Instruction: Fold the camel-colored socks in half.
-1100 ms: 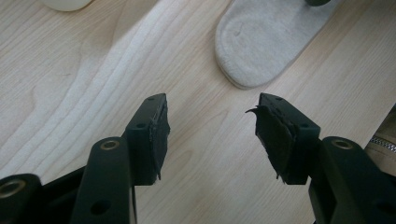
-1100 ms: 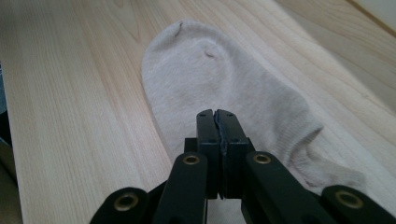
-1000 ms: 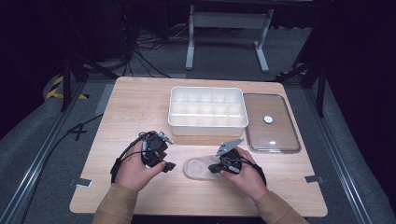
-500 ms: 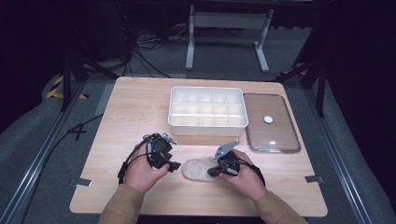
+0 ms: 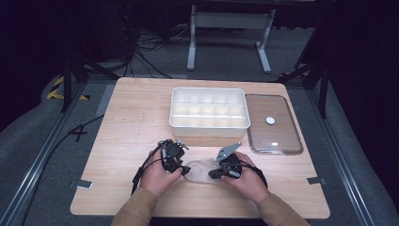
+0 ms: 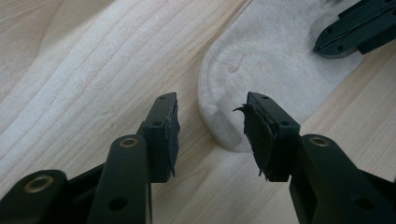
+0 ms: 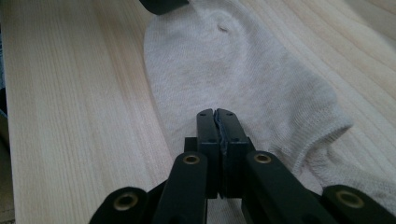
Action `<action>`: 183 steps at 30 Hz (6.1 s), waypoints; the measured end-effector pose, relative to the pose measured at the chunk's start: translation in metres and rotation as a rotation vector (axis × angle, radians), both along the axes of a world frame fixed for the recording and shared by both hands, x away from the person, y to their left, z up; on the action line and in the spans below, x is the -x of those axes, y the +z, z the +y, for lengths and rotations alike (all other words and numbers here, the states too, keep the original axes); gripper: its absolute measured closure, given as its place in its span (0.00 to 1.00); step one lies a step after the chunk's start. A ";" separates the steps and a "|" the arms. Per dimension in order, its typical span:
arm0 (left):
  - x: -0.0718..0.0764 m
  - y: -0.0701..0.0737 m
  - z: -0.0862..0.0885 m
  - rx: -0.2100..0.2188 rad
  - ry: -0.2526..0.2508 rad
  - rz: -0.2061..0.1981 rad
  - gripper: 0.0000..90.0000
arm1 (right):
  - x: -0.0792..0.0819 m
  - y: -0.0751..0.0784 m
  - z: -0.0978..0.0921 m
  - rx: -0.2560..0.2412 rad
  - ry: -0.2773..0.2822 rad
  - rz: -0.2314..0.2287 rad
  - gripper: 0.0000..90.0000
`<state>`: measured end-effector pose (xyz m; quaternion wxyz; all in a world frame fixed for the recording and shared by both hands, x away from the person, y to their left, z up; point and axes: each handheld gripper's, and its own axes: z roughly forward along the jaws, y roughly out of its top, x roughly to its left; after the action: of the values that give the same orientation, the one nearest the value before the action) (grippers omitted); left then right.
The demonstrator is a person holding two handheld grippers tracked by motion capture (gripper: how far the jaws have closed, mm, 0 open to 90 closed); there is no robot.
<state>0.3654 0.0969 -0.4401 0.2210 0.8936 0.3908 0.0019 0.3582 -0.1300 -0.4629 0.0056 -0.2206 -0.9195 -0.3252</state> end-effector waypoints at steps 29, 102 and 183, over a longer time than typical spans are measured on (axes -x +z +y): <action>0.004 -0.002 -0.012 -0.052 -0.076 0.030 0.95 | 0.003 0.021 -0.027 -0.067 -0.104 -0.078 0.91; 0.015 0.023 -0.052 0.109 -0.245 0.092 0.92 | 0.011 -0.003 -0.002 -0.042 -0.025 -0.032 0.95; 0.004 0.034 0.004 0.120 -0.124 -0.078 0.77 | 0.021 0.033 -0.027 -0.121 -0.074 -0.155 0.92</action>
<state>0.3616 0.1008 -0.4061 0.2891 0.9004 0.3252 -0.0002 0.3373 -0.1567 -0.4296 -0.0642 -0.2280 -0.8872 -0.3960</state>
